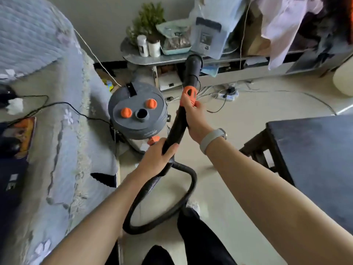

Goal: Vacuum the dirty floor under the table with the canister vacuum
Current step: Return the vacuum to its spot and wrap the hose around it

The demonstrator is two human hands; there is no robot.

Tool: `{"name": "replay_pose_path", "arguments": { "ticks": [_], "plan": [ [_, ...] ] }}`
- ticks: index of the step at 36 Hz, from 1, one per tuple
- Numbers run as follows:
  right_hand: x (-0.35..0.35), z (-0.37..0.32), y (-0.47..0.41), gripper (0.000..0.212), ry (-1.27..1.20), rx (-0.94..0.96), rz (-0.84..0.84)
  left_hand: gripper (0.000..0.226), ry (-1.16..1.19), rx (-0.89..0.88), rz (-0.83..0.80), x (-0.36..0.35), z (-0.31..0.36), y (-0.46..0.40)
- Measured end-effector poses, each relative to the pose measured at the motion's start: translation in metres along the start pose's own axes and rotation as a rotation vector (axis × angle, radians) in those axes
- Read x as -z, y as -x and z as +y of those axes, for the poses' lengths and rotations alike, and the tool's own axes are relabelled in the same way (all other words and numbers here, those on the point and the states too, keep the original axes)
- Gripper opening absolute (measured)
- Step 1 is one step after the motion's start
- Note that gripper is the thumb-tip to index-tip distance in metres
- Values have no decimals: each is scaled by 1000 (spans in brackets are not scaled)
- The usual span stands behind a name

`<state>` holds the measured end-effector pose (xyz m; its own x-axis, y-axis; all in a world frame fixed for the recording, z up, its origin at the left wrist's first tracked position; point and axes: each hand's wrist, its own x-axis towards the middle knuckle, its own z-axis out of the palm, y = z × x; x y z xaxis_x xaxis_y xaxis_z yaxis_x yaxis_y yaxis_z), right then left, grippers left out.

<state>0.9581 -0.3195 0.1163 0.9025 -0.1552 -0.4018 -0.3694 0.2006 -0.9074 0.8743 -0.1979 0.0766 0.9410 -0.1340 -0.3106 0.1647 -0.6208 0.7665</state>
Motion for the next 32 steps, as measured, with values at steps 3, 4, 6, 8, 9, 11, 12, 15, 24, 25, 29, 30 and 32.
{"name": "replay_pose_path", "arguments": {
  "ticks": [3, 4, 6, 8, 9, 11, 12, 15, 24, 25, 29, 30, 32],
  "plan": [
    [-10, -7, -42, 19, 33, -69, -17, 63, 19, 31, 45, 16, 0, -35],
    [-14, -8, -53, 20, 42, -88, -22, 60, 6, 54, 48, 22, -1, -44],
    [-26, -10, -73, 22, 78, -113, -39, 39, -24, 89, 59, 33, -3, -61],
    [-39, -13, -91, 24, 98, -110, -68, 29, -51, 106, 88, 44, -8, -79],
    [-47, -14, -100, 22, 91, -103, -88, 33, -62, 103, 106, 50, -12, -89],
    [-61, -13, -118, 21, 81, -95, -138, 34, -44, 117, 131, 60, -18, -107],
    [-68, -12, -127, 20, 78, -95, -162, 35, -27, 132, 137, 66, -20, -116],
    [-88, -1, -153, 11, 95, -104, -171, 42, 21, 160, 179, 82, -38, -145],
    [-121, 112, -233, 24, 878, -154, -35, 76, -149, 169, 135, 118, -149, -200],
    [-125, 120, -240, 32, 980, -154, -45, 76, -141, 169, 144, 120, -159, -205],
    [-138, 152, -267, 47, 1396, -129, -93, 62, -62, 200, 206, 124, -186, -218],
    [-140, 158, -270, 46, 1451, -126, -99, 53, -46, 217, 222, 125, -191, -221],
    [-145, 165, -276, 43, 1467, -120, -68, 34, -11, 250, 241, 128, -199, -226]
  ]
}}
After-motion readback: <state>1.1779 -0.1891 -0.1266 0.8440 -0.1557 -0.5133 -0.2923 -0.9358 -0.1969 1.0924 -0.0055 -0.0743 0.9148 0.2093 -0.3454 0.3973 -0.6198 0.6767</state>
